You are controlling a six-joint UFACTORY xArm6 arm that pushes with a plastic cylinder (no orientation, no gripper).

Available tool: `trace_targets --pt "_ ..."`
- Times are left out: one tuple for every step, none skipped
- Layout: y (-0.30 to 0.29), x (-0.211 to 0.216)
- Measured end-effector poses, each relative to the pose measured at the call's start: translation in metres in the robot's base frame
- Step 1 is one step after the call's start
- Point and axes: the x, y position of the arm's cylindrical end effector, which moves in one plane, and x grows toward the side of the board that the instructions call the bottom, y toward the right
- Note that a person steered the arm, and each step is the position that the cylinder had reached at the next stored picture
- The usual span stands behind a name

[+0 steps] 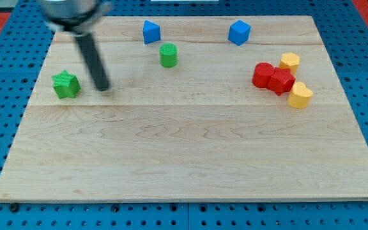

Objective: Push green circle down a bit

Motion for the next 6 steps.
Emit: trace_targets --pt "0.124 -0.047" --pt "0.113 -0.102" --pt "0.006 -0.057" --pt "-0.082 -0.033" --pt "0.03 0.019" --pt "0.149 0.1"
